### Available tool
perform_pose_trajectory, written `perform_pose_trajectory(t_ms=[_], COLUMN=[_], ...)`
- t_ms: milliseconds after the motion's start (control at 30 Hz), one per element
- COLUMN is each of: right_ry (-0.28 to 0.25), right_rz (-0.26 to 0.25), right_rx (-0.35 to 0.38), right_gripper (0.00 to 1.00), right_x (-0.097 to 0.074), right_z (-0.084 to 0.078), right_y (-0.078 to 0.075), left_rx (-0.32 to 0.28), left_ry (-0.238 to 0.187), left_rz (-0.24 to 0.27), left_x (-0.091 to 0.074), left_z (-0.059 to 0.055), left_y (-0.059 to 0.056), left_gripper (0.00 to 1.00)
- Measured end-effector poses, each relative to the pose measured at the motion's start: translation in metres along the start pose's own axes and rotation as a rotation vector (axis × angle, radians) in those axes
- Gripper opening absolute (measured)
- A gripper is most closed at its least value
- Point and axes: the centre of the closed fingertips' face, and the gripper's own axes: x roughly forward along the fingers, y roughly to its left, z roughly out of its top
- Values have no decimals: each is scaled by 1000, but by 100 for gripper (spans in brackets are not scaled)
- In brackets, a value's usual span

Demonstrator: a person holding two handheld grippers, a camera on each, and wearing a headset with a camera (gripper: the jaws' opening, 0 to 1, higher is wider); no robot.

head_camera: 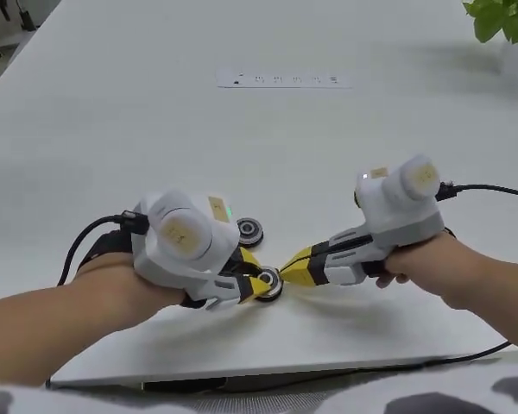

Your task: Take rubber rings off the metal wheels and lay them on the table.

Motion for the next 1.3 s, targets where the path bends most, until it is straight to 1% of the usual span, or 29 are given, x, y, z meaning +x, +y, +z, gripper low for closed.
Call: perform_pose_trajectory(t_ms=[267, 467, 533, 567, 600, 633, 667, 700, 733, 833, 1000, 1167, 1300], right_ry=[6, 2, -9, -44, -88, -28, -24, -28, -31, -6, -26, -26, -35], right_rz=[9, 30, 51, 92, 161, 107, 88, 96, 92, 76, 70, 66, 60], right_rx=[-4, 5, 8, 12, 43, 1, -95, -30, -20, -37, -33, -28, -19], right_gripper=[0, 0, 0, 0, 0, 0, 0, 0, 0, 0, 0, 0, 0], right_x=[1, 2, 3, 5, 6, 9, 8, 7, 6, 6, 5, 5, 3], right_z=[0, 2, 5, 12, 22, 16, 19, 18, 16, 6, 12, 12, 14], right_y=[2, 6, 11, 19, 33, 28, 24, 26, 23, 22, 24, 24, 22], left_rx=[1, 2, 1, 0, 1, 3, 4, 0, -2, 7, 12, 20, 29], left_ry=[6, 11, 10, 9, 8, 10, 11, 7, 6, 7, 0, -5, -1], left_rz=[-2, -3, -3, -3, 0, 2, 0, 0, 1, 0, -8, -16, -23], left_x=[-1, 1, 1, 2, 2, 3, 2, 2, 2, 2, 2, 2, 1], left_z=[0, -1, -1, -1, -1, 0, -1, -1, -1, 0, 1, 1, 1], left_y=[-1, -1, -1, -1, -1, 0, -1, 0, 0, 0, 0, 0, 0], left_gripper=[13, 13, 13, 13, 13, 13, 13, 13, 13, 13, 13, 13, 14])
